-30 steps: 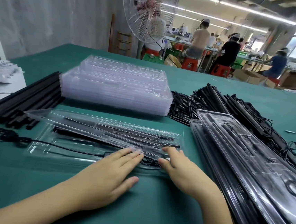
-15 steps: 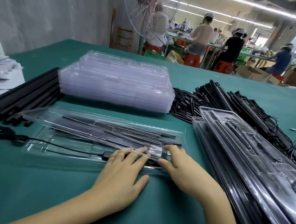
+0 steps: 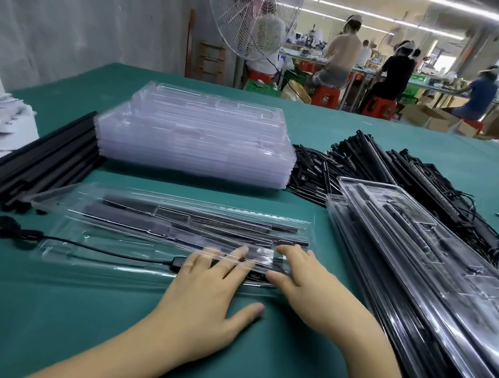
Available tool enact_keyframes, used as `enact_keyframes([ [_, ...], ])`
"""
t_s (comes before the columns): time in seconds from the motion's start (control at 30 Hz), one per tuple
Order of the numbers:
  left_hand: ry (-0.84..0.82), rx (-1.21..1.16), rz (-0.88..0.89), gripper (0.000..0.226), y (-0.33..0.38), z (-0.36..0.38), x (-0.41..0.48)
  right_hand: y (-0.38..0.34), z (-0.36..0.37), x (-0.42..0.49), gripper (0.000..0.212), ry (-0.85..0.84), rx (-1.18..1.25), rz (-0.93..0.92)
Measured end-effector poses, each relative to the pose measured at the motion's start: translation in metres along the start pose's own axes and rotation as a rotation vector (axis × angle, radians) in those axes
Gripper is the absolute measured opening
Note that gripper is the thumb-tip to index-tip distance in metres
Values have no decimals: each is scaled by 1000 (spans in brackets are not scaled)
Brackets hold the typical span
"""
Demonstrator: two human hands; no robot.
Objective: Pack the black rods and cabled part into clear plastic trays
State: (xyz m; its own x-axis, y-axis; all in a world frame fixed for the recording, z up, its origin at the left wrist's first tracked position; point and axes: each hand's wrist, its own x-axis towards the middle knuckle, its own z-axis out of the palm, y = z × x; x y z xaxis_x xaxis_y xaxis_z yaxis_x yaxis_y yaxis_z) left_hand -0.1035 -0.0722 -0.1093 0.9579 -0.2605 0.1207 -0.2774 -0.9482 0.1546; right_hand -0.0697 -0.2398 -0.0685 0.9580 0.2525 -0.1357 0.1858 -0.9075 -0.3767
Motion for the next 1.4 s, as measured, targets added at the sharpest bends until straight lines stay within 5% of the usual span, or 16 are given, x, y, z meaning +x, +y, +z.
enact_keyframes([
  [0.27,-37,66,158,72,-12,-13,-11,-1,-1,0,49,-3,-9,-8],
  [0.37,-4,87,83,71,0,-16,-11,-1,-3,-2,49,-11,13,10],
  [0.53,-57,53,-7,106,2,-8,-6,2,0,3,51,-35,-48,-4],
  [0.93,-26,13,-22,64,-2,-11,-16,6,13,3,68,-210,-187,30],
  [1.13,258,45,205,73,-12,-26,-49,6,12,3,69,-240,-257,52],
  [1.23,390,-84,299,61,-23,-48,-60,6,13,2,68,-239,-285,57],
  [1.3,281,-102,262,51,-36,-61,-53,7,15,2,68,-232,-283,66],
  [1.4,4,85,70,68,-63,-63,-36,5,18,1,61,-209,-241,92],
])
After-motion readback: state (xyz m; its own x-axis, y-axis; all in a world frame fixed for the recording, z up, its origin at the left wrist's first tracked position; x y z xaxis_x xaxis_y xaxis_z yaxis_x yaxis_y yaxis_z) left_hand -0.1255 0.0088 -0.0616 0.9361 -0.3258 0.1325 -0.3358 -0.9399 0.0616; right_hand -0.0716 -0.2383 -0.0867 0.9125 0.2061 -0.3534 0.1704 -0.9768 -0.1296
